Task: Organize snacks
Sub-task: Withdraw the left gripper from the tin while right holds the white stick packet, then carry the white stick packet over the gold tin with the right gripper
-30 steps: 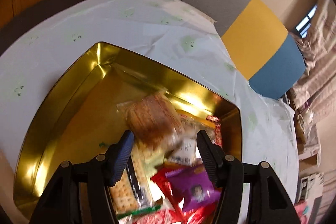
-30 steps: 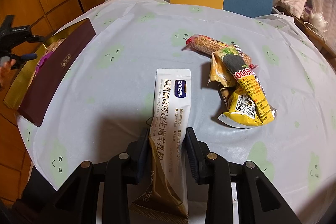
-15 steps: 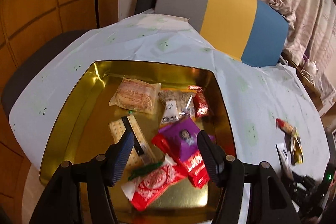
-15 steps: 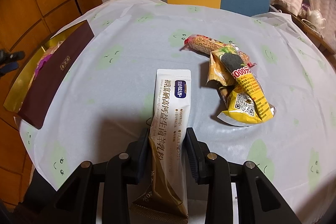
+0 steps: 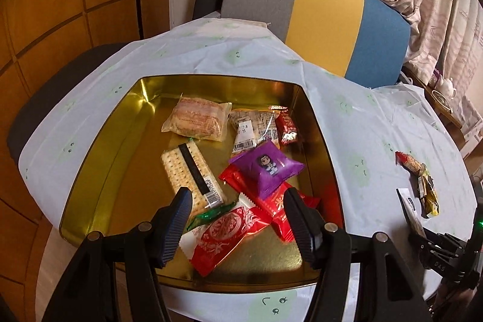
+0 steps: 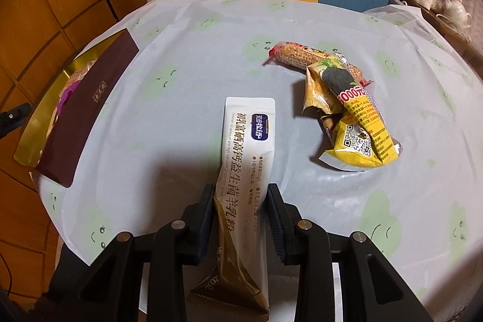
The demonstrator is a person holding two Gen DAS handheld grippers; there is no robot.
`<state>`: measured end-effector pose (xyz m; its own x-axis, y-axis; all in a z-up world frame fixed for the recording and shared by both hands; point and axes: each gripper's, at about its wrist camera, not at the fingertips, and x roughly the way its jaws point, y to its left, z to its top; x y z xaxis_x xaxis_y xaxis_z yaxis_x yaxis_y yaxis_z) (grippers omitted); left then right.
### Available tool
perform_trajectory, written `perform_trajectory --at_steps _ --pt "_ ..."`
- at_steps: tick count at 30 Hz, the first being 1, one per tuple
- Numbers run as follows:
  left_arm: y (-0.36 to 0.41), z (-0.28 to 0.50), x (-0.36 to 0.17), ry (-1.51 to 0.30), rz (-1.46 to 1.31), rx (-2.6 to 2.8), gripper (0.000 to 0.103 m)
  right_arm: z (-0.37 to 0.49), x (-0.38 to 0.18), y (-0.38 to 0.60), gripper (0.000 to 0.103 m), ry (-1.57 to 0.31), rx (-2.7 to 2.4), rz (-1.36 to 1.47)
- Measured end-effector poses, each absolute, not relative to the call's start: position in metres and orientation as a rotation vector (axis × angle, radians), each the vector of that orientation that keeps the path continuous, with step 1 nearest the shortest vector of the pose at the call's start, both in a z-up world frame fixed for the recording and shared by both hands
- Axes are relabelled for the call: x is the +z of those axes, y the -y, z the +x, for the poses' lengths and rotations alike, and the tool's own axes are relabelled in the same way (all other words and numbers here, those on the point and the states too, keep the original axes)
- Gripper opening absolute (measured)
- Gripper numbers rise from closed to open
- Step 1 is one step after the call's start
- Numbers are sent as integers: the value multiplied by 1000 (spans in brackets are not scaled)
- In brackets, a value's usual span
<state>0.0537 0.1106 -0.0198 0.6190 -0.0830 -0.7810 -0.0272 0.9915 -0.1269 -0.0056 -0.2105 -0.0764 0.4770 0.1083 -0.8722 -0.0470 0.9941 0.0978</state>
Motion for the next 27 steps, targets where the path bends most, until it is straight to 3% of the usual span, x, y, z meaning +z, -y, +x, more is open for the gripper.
perform_trajectory --at_steps 23,27 --pt "-126 49 -29 -921 -166 -7 64 -4 -76 209 34 -1080 100 73" --pt "-138 48 -30 -920 -185 23 64 -1 -74 214 34 -1093 147 197"
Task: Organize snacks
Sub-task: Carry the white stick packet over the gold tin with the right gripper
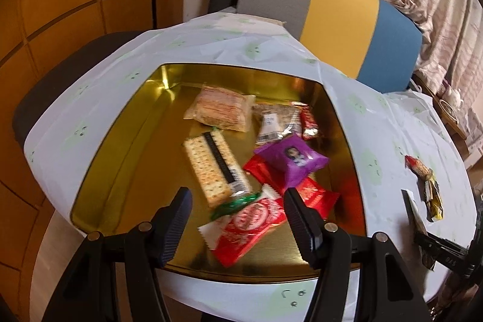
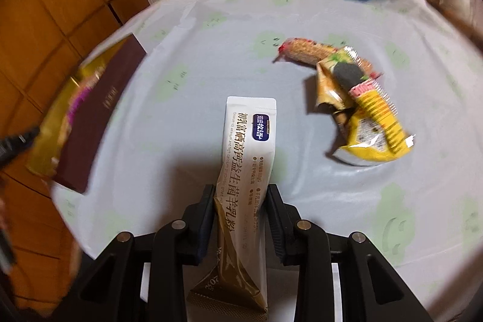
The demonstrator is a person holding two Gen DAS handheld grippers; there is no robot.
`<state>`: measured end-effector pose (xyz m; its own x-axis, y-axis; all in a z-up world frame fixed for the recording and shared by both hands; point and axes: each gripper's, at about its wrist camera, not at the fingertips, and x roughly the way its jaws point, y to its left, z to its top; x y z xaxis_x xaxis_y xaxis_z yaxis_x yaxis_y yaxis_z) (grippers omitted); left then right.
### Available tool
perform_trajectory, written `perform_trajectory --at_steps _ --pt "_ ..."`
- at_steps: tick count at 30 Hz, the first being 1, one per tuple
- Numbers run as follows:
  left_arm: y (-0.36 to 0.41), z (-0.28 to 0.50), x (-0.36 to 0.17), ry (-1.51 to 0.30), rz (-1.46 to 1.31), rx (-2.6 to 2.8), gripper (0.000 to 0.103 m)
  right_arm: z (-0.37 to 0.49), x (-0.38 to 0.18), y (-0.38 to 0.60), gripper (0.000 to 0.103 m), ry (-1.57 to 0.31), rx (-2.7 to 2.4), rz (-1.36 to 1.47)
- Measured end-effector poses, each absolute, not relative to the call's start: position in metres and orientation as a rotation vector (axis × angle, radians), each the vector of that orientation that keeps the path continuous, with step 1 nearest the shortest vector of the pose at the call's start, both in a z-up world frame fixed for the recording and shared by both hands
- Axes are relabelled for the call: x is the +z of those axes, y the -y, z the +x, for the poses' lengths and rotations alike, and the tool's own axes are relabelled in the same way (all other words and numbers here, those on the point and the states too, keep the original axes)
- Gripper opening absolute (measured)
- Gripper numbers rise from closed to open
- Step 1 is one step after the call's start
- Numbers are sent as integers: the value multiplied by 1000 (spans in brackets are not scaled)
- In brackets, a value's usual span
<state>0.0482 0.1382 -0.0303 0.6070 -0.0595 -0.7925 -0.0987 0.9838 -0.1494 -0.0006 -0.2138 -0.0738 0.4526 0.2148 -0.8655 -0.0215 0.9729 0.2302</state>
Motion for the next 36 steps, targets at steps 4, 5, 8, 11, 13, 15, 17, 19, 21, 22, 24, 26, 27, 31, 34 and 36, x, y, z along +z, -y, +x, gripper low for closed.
perform_trajectory --at_steps 4,5,8,11,13,15,17,19,21,22,24,26,27,31,34,36 --pt "-151 46 -31 -919 -200 51 64 1 -75 219 33 -1096 149 264" --pt "-155 45 -31 -918 -202 60 64 1 -74 221 33 -1098 161 296" --pt "-164 43 -30 -913 -216 85 64 2 -72 228 32 -1092 213 425" --pt "-173 43 -28 -903 -230 106 64 5 -65 215 32 -1081 266 427" --pt "-177 43 -26 -896 -238 115 64 9 -55 198 32 -1064 316 379" --pt "-179 41 -26 -891 -242 119 64 15 -42 174 32 -1046 372 323" --pt "-182 40 -25 -886 -243 123 64 19 -28 155 32 -1020 432 284" --pt "-184 39 -25 -883 -249 125 64 25 -15 131 32 -993 489 233" --pt "-186 38 -24 -880 -253 126 64 31 -2 104 32 -963 550 171" --pt "-187 37 -24 -878 -256 128 64 34 5 88 32 -947 583 133" --pt "-190 36 -24 -877 -261 132 64 41 13 59 32 -918 629 56" --pt "-194 34 -25 -877 -268 139 64 46 16 35 32 -905 660 1" --pt "-195 34 -25 -878 -271 142 64 49 16 18 32 -899 682 -38" --pt "-201 32 -28 -884 -281 150 64 55 -1 -29 32 -910 722 -174" --pt "-204 30 -31 -892 -286 153 64 54 -22 -47 33 -963 748 -245" --pt "-204 30 -33 -897 -289 152 64 51 -36 -52 33 -997 756 -280"
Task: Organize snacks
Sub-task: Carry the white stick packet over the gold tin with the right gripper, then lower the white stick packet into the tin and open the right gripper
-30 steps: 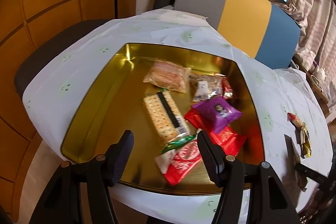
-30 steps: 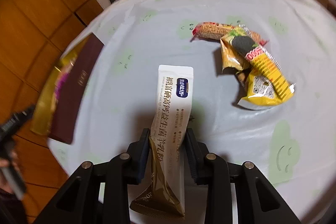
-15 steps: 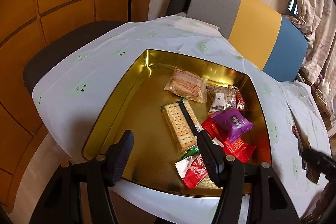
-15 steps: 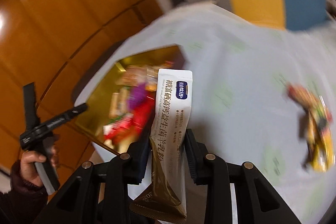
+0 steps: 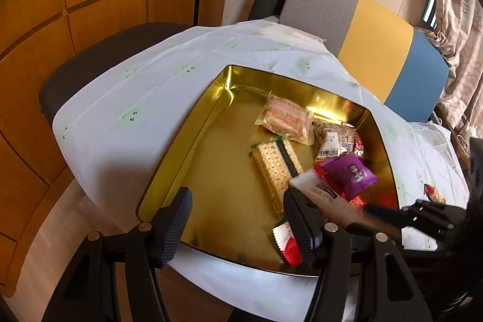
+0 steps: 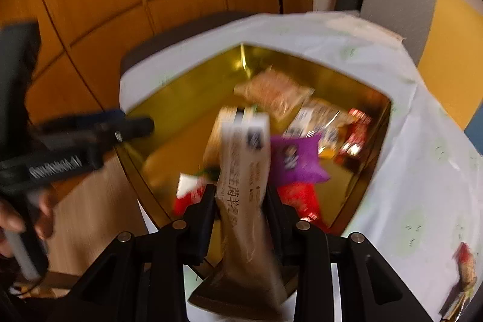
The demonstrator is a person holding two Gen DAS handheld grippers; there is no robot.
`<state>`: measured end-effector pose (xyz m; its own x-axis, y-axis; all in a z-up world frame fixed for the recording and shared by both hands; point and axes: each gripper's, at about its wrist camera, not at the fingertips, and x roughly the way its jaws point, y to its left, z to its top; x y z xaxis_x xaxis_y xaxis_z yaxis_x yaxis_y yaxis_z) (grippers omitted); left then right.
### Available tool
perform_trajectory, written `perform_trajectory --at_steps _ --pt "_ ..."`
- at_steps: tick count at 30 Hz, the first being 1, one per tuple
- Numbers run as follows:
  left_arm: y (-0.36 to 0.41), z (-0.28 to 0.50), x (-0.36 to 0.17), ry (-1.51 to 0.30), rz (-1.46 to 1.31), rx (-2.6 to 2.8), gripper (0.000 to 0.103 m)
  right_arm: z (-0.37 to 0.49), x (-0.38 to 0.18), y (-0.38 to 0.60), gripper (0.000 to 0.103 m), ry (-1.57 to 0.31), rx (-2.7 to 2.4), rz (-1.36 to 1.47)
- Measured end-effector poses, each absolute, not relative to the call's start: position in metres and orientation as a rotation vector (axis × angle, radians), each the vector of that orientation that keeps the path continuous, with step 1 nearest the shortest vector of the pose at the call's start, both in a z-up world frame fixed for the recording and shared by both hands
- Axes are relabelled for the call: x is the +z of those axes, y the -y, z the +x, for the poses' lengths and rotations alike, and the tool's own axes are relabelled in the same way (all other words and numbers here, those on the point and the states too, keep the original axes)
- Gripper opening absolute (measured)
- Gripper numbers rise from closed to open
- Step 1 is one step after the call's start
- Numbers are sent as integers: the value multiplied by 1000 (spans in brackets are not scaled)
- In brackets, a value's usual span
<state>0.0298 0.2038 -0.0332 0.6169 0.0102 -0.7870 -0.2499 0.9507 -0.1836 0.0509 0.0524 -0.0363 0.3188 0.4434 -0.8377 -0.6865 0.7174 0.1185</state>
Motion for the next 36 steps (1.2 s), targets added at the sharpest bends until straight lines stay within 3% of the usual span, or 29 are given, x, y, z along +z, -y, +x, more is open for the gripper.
perform_trajectory --at_steps 7,8,9,23,36 --pt "-197 30 -34 -897 -280 136 64 41 -47 -44 35 -998 738 -311" --pt "-197 30 -34 -898 -278 134 64 38 -47 -43 35 -991 738 -322" --pt "-196 30 -34 -899 -276 132 64 34 -48 -42 28 -988 735 -342" --pt "-189 27 -28 -891 -244 125 64 27 -59 -58 27 -948 680 -457" --pt "-184 26 -24 -884 -227 118 64 22 -35 -45 29 -940 696 -321"
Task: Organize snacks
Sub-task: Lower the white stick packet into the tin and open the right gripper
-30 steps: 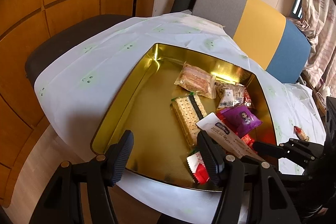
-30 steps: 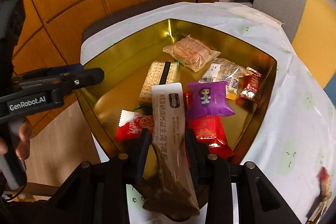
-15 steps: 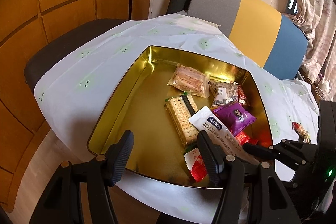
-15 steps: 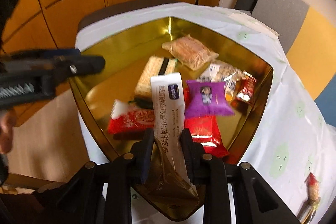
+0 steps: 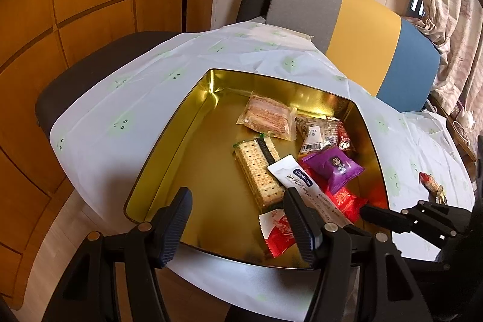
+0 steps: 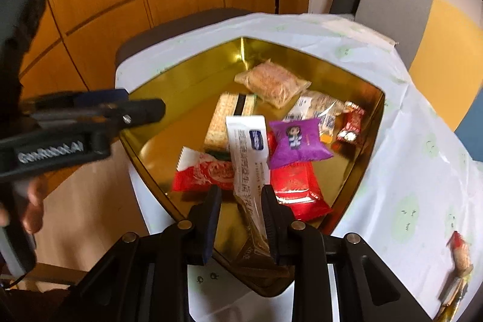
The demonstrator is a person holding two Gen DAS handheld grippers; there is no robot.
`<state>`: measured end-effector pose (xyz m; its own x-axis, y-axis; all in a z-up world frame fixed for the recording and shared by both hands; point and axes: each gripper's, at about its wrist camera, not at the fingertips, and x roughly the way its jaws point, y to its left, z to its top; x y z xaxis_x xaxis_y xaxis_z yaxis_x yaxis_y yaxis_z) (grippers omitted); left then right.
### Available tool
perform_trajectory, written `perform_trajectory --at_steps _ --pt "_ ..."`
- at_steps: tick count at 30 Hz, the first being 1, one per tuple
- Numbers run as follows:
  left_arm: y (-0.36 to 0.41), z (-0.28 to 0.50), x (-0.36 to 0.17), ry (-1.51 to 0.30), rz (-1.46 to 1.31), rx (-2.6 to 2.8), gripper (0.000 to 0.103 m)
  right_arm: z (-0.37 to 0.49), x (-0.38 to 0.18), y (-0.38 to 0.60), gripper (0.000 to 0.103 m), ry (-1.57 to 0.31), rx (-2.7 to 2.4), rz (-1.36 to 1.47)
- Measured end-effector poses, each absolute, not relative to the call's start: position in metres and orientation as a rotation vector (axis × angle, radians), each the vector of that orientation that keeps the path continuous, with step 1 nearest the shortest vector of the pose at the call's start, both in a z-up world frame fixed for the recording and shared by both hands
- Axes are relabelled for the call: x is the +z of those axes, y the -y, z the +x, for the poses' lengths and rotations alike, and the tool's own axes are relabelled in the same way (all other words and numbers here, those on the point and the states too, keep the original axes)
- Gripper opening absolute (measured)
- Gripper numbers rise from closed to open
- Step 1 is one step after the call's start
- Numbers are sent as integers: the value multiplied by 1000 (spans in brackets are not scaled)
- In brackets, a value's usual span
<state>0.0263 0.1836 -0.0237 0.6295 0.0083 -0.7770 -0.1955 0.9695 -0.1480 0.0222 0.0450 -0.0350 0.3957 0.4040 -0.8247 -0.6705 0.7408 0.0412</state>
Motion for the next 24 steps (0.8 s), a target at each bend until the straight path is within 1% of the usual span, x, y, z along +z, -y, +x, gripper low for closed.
perform_trajectory --at_steps 2,11,13,14,15,19,21,24 --pt "-182 26 -23 -885 -225 116 64 19 -31 -43 31 -928 695 -315" --pt "-174 25 -20 -877 -202 98 64 14 -18 -29 31 -894 662 -282" --pt "-171 25 -18 -875 -200 89 64 14 -13 -21 36 -880 647 -272" --pt "-169 25 -18 -875 -197 86 64 14 -10 -16 41 -872 637 -265" --pt "-168 26 -17 -875 -195 83 64 13 -6 -10 43 -865 626 -256" --pt "-161 26 -15 -873 -181 68 64 14 4 16 44 -845 581 -237" --pt "-157 27 -14 -874 -175 60 64 16 8 33 47 -842 542 -236" --pt "-152 27 -11 -872 -162 48 64 18 10 58 49 -844 489 -236"
